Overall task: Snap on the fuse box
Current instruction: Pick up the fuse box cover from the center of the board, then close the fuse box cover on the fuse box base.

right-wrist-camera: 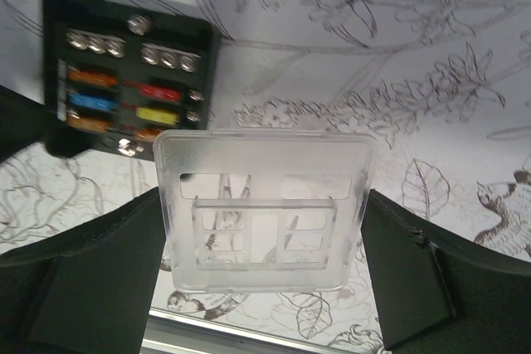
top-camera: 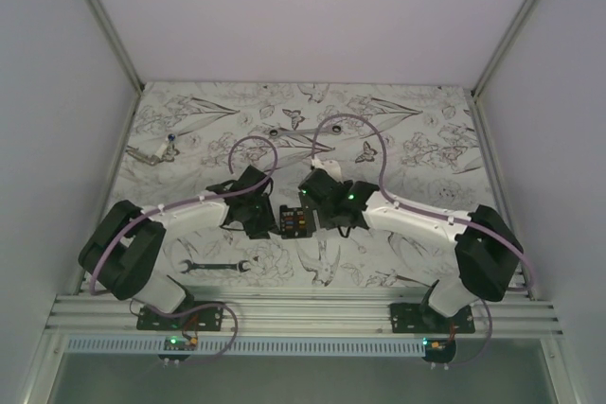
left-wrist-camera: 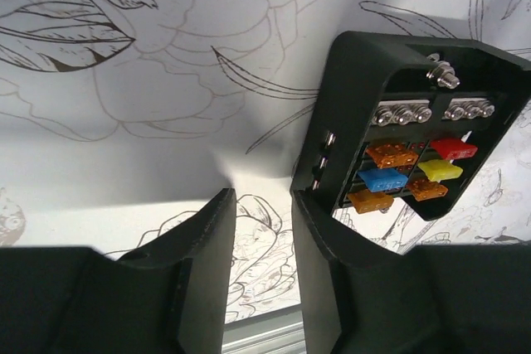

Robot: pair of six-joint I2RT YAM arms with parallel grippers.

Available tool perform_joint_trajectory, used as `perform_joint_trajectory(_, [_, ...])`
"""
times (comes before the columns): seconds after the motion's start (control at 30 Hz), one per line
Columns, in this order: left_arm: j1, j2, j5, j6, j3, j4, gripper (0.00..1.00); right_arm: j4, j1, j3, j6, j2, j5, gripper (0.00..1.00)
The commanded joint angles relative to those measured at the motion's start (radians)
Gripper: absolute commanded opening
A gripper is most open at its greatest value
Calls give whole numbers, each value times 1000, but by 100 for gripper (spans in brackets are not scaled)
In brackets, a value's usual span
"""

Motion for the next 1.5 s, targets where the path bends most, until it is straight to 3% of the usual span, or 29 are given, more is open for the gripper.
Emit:
perform_joint_trajectory(0.0, [-22,19,16,-35,5,20,38,13,-6,101,-49,55,-27,86])
perform_joint_trajectory(0.23, [-24,20,42,-48,-32,72,48,-6,-6,206,-61,140,-61,86])
perform_joint_trajectory(0.6, [136,-182,65,-38,-202,42,67,-55,-5,316,-89,255,-95,87])
perform_joint_trajectory(0.83, [180,-293,42,-9,-238,-22,77,-50,0,337,-109,287,-107,89])
perform_joint_trajectory(1.47, [186,-322,36,-3,-241,-47,86,-22,11,345,-116,356,-105,91])
